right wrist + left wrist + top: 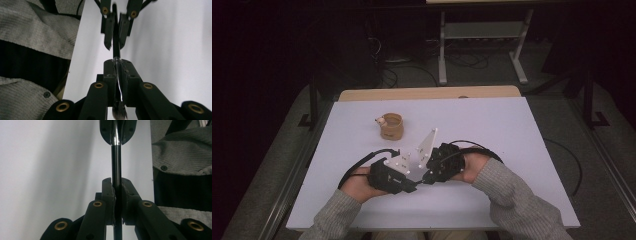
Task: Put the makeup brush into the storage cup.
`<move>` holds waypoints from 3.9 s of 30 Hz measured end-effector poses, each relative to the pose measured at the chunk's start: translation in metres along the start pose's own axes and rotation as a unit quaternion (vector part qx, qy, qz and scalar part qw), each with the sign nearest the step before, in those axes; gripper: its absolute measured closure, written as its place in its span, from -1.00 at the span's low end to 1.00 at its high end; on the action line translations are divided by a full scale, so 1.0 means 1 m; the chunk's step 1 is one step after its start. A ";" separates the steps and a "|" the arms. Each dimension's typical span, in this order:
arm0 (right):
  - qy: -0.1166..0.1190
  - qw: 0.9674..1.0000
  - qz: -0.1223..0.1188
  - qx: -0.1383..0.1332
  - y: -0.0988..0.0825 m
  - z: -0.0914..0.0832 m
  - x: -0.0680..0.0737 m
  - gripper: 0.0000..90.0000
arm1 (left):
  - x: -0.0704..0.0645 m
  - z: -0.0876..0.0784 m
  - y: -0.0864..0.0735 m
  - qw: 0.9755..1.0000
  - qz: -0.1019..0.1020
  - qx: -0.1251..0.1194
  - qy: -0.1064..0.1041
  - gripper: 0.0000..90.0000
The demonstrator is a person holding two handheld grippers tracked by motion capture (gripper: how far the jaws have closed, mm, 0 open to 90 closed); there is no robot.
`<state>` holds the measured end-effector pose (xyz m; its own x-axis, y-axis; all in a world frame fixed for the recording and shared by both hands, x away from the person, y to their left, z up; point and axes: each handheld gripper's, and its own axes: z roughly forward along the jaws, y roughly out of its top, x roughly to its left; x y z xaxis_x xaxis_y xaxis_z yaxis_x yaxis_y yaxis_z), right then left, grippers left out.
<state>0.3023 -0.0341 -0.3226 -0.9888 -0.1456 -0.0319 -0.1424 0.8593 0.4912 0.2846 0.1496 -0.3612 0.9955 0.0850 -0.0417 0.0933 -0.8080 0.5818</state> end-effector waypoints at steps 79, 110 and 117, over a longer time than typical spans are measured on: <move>0.018 0.965 0.122 -0.231 -0.033 0.013 -0.012 0.83 | 0.004 -0.001 -0.015 0.995 -0.053 -0.087 0.020 0.86; 0.002 0.966 0.114 -0.230 -0.025 0.013 -0.011 0.84 | 0.006 0.001 -0.017 0.993 -0.077 -0.093 0.010 0.84; 0.008 0.978 0.107 -0.180 -0.022 0.009 -0.013 0.84 | 0.008 0.002 -0.015 0.992 -0.082 -0.096 0.003 0.66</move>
<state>0.3180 -0.0466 -0.3409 -0.9930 0.0080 0.1179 0.0954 0.6436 0.7594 0.2910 0.1609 -0.3720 0.9671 0.2100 -0.1436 0.2484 -0.6567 0.7121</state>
